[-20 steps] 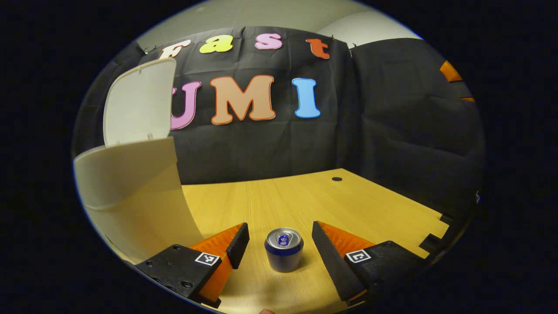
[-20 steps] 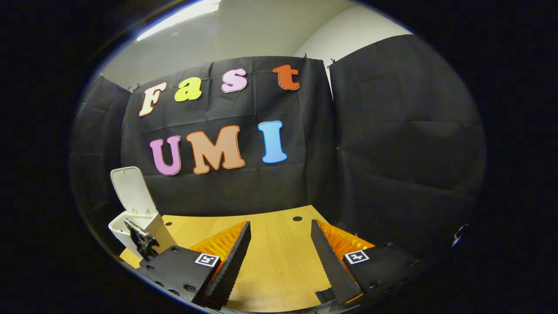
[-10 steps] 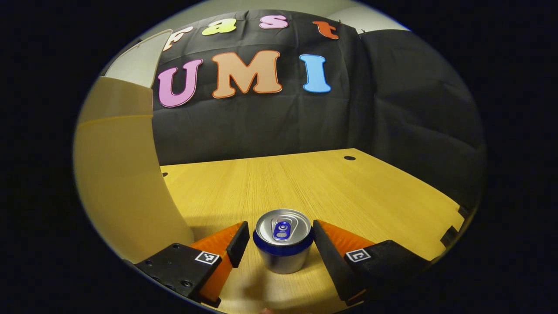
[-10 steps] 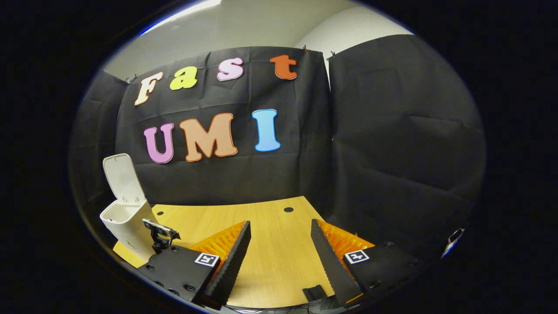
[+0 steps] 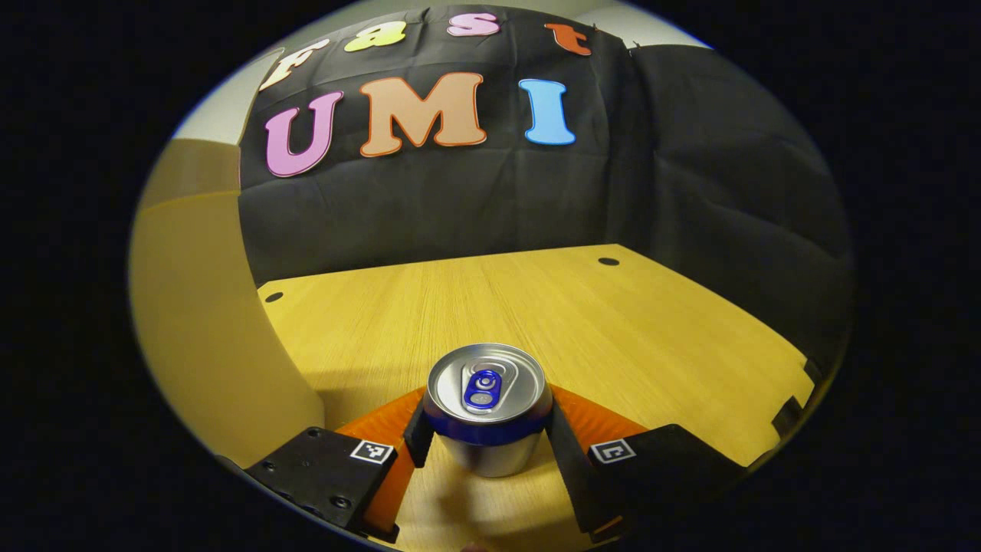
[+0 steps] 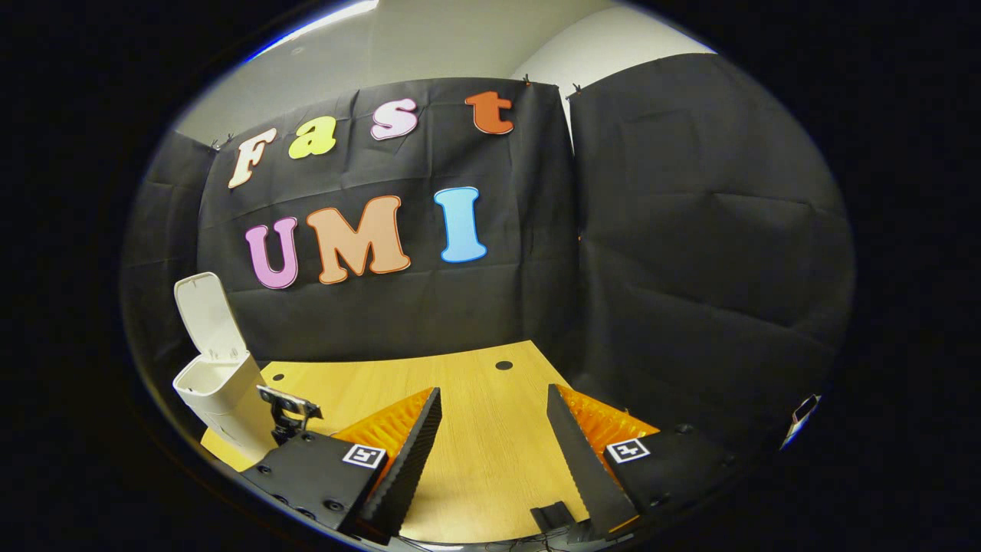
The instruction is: Press the lid of the desktop garbage bin to open it, pick up the crumpled paper on the desktop and throw it into the bin, then pick up the pop can on the desktop and drop it into the bin, and finally close the garbage bin lid.
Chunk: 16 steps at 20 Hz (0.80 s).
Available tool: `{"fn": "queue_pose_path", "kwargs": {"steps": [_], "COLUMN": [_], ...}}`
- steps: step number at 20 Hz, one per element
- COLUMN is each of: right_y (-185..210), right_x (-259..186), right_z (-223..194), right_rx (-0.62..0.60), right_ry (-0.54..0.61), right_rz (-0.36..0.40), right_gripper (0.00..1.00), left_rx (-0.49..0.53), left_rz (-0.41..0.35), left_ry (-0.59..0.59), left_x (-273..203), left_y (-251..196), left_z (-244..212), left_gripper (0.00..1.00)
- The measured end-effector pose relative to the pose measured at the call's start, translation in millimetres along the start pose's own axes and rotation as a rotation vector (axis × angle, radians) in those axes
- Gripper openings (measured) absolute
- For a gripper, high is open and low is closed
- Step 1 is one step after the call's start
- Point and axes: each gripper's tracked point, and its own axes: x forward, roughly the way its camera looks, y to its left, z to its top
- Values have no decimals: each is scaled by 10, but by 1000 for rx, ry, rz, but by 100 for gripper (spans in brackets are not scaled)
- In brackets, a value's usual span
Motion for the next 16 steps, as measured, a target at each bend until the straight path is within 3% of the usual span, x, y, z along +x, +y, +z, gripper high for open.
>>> {"fn": "queue_pose_path", "kwargs": {"steps": [5, 10, 12, 16], "right_y": [133, 433, 549, 783], "right_x": [38, 109, 128, 185], "right_z": [-231, -359, -407, -605], "right_rx": [-27, 57, 73, 44], "right_ry": [43, 56, 61, 91], "right_rz": [33, 123, 154, 198], "right_gripper": [89, 89, 88, 87], "left_rx": [-43, -69, -85, -118], "left_rz": [-87, -155, -147, -11], "left_ry": [-107, -265, -320, -404], "left_x": [-463, -1017, -1214, -1568], "left_y": [-85, 20, 169, 883], "left_z": [721, 1744, 2112, 2495], "left_gripper": [77, 77, 77, 77]}}
